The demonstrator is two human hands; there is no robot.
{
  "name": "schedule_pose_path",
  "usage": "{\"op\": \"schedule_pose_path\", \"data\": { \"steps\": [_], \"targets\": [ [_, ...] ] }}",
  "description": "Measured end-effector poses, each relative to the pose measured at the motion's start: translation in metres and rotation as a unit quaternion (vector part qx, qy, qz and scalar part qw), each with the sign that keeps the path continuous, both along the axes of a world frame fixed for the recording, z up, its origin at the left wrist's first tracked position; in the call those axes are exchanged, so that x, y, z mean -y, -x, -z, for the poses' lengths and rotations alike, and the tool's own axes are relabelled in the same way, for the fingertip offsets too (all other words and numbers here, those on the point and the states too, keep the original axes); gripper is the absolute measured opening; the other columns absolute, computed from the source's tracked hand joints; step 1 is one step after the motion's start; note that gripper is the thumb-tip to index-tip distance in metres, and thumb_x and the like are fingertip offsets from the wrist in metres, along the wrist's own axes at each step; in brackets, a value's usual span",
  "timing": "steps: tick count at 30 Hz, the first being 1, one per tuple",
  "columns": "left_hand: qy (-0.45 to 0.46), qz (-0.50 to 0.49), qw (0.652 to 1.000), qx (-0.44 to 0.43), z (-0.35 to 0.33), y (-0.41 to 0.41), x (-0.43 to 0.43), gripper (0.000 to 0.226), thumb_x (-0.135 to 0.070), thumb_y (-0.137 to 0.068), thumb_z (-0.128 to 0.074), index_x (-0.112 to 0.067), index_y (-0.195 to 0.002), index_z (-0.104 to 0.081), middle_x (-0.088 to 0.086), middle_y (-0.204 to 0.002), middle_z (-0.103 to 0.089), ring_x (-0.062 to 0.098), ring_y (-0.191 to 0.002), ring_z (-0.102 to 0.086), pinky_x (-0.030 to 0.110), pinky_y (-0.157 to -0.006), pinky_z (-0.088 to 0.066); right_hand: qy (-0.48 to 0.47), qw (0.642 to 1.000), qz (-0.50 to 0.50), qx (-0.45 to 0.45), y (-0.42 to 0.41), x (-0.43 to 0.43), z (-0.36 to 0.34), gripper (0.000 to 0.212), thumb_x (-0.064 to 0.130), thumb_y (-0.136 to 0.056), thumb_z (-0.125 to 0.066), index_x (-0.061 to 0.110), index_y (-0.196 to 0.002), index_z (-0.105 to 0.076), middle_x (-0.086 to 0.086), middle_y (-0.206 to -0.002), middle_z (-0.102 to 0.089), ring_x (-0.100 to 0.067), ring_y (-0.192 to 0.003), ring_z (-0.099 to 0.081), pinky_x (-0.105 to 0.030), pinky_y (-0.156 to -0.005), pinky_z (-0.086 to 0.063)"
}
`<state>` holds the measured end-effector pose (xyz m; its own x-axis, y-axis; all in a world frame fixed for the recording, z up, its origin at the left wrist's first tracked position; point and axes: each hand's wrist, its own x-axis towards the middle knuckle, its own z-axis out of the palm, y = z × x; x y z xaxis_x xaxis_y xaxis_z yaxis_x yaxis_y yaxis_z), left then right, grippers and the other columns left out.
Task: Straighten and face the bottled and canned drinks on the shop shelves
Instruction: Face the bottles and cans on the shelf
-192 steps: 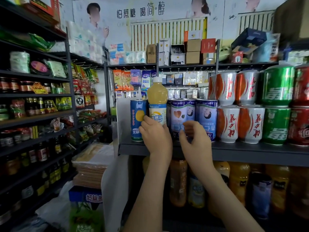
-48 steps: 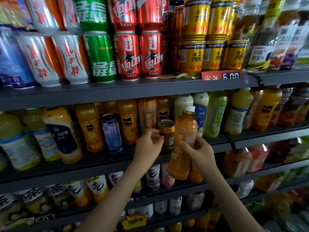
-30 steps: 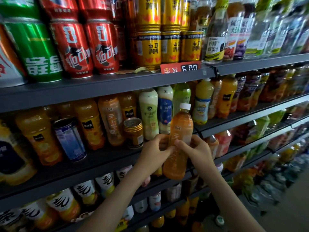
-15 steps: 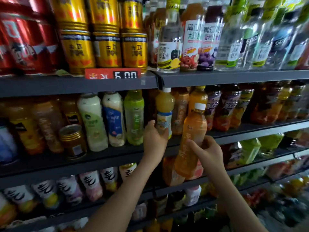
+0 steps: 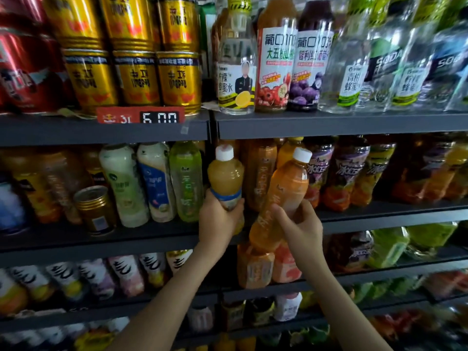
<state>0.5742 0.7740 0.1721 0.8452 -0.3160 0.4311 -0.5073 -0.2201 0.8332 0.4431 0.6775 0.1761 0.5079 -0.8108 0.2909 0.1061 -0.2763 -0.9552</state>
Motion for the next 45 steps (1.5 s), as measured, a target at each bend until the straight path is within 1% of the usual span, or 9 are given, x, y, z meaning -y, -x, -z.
{"op": "schedule_pose_path", "data": {
  "steps": [6, 9, 13, 22, 26, 32, 37, 42, 45],
  "targets": [
    [-0.002, -0.003, 1.000, 0.019, -0.004, -0.002, -0.052, 0.035, -0.031, -0.076, -0.076, -0.014, -0.100, -0.057, -0.006, -0.083, -0.067, 0.003, -0.077, -0.063, 0.005, -0.061, -0.045, 0.042, 0.999, -0.026, 0.022, -0.032, -0.013, -0.010, 0.030, 0.023, -0.082, -0.072, 0.015, -0.108, -0.060, 0.005, -0.099, -0.067, 0.007, -0.087, -0.060, -0.011, -0.074, -0.050],
    [-0.004, -0.012, 1.000, 0.013, -0.013, -0.004, -0.070, 0.035, -0.030, -0.075, -0.078, -0.017, -0.100, -0.056, -0.015, -0.081, -0.063, -0.006, -0.074, -0.058, 0.003, -0.059, -0.044, 0.056, 0.997, -0.044, -0.024, -0.055, -0.015, -0.006, 0.056, 0.040, -0.077, -0.073, 0.016, -0.124, -0.055, 0.004, -0.115, -0.063, -0.004, -0.106, -0.059, -0.029, -0.094, -0.051],
    [-0.006, 0.010, 1.000, -0.011, -0.017, -0.010, -0.085, 0.041, -0.031, -0.075, -0.077, -0.017, -0.108, -0.056, -0.010, -0.089, -0.067, -0.002, -0.081, -0.061, 0.007, -0.064, -0.045, 0.107, 0.990, -0.038, -0.081, -0.086, -0.015, -0.007, 0.080, 0.062, -0.068, -0.063, 0.017, -0.132, -0.048, 0.001, -0.122, -0.061, -0.014, -0.112, -0.057, -0.039, -0.094, -0.051],
    [-0.039, 0.035, 0.998, -0.027, -0.006, -0.020, -0.105, 0.038, -0.032, -0.074, -0.078, -0.016, -0.100, -0.056, -0.007, -0.084, -0.067, -0.005, -0.072, -0.057, 0.004, -0.057, -0.043, 0.209, 0.959, 0.037, -0.188, -0.093, -0.034, -0.003, 0.073, 0.029, -0.089, -0.064, 0.007, -0.147, -0.025, -0.014, -0.145, -0.037, -0.028, -0.135, -0.032, -0.034, -0.104, -0.035],
    [-0.053, 0.055, 0.996, -0.056, 0.000, -0.018, -0.118, 0.038, -0.032, -0.071, -0.080, -0.019, -0.099, -0.058, -0.014, -0.082, -0.064, -0.003, -0.073, -0.059, 0.004, -0.059, -0.042, 0.183, 0.979, 0.018, -0.086, -0.071, -0.076, 0.006, 0.052, 0.029, -0.090, -0.062, 0.012, -0.134, -0.041, -0.005, -0.127, -0.050, -0.016, -0.116, -0.049, -0.008, -0.085, -0.039],
    [-0.080, 0.061, 0.989, -0.106, 0.006, -0.004, -0.160, 0.030, -0.022, -0.073, -0.079, -0.021, -0.094, -0.057, -0.013, -0.079, -0.062, 0.004, -0.075, -0.060, 0.007, -0.054, -0.041, 0.106, 0.941, -0.283, -0.155, -0.066, -0.135, 0.004, 0.025, 0.040, -0.082, -0.068, 0.025, -0.101, -0.061, 0.014, -0.091, -0.065, 0.004, -0.083, -0.060, -0.012, -0.069, -0.046],
    [-0.100, 0.048, 0.984, -0.136, 0.007, 0.005, -0.220, 0.026, -0.021, -0.076, -0.076, -0.028, -0.090, -0.055, -0.016, -0.074, -0.061, -0.007, -0.068, -0.059, 0.008, -0.053, -0.041, 0.134, 0.910, -0.351, -0.177, -0.081, -0.178, 0.008, 0.035, 0.046, -0.075, -0.073, 0.024, -0.102, -0.066, 0.015, -0.094, -0.069, 0.006, -0.085, -0.062, -0.016, -0.070, -0.051],
    [-0.120, -0.015, 0.983, -0.136, 0.003, -0.004, -0.288, 0.037, -0.025, -0.076, -0.074, -0.024, -0.108, -0.056, -0.012, -0.089, -0.065, -0.006, -0.078, -0.059, 0.007, -0.059, -0.045, 0.093, 0.882, -0.435, -0.152, -0.102, -0.235, 0.003, 0.044, 0.056, -0.065, -0.072, 0.025, -0.096, -0.070, 0.003, -0.085, -0.074, -0.012, -0.078, -0.069, -0.029, -0.068, -0.055],
    [-0.093, 0.002, 0.985, -0.149, -0.001, -0.016, -0.334, 0.040, -0.027, -0.081, -0.072, -0.027, -0.117, -0.055, -0.013, -0.103, -0.066, -0.003, -0.092, -0.062, 0.017, -0.077, -0.052, 0.066, 0.873, -0.467, -0.125, -0.123, -0.270, -0.001, 0.022, 0.041, -0.071, -0.075, 0.027, -0.087, -0.071, 0.010, -0.076, -0.073, -0.002, -0.074, -0.068, -0.019, -0.060, -0.051]
  ]
}}
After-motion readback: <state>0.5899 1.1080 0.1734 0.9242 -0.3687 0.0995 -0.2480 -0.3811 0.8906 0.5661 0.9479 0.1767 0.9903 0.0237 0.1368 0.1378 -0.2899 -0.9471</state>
